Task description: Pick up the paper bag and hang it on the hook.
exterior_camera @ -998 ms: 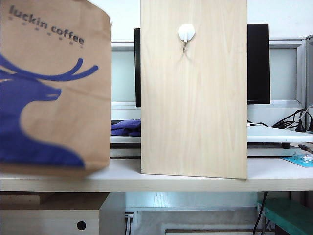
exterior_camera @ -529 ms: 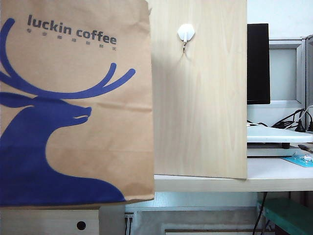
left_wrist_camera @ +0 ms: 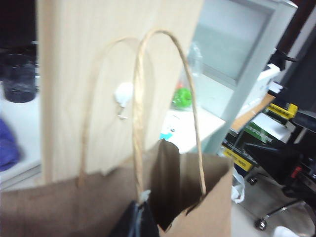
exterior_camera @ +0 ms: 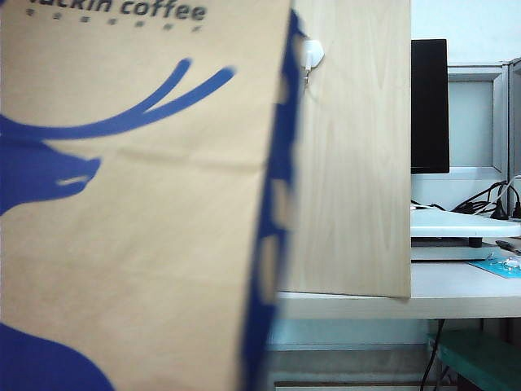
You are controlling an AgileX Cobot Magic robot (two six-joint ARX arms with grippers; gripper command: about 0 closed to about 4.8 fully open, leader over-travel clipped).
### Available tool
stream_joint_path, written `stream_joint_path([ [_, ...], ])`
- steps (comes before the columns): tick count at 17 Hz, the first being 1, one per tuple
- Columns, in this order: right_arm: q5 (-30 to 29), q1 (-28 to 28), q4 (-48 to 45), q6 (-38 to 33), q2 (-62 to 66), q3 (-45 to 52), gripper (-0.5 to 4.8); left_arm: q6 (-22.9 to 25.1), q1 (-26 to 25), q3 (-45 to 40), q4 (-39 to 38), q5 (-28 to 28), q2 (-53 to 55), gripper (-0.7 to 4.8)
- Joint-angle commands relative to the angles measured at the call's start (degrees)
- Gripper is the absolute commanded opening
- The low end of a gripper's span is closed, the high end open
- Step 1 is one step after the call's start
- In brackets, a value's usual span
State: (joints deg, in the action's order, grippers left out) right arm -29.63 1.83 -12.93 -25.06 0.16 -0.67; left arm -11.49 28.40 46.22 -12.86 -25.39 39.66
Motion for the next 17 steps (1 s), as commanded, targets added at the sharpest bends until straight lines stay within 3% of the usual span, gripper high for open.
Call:
stream_joint_path([
  [1,0.1,0.0,-0.5,0.0,0.0,0.4,0.00,0.7,1.2,-0.3,1.3,1.1,2.6,-0.06],
  [8,0.2,0.0,-0.1,0.0,0.0,0.4,0.00,-2.7,1.6,-0.7,12.5,-4.3,11.2,-0.06],
  [11,0.2,0.0,-0.2,0.0,0.0,0.4,0.00,-2.0,6.6,-0.7,12.3,-3.8,13.3,-0.06],
  [14,0.1,0.0,-0.2,0.0,0.0,0.4,0.00,0.2,11.7,-0.7,12.5,2.2,17.0,-0.06],
  [17,0.0,0.0,-0.2,0.0,0.0,0.4,0.00,1.8,12.4,-0.7,14.3,9.1,20.9,-0.06],
])
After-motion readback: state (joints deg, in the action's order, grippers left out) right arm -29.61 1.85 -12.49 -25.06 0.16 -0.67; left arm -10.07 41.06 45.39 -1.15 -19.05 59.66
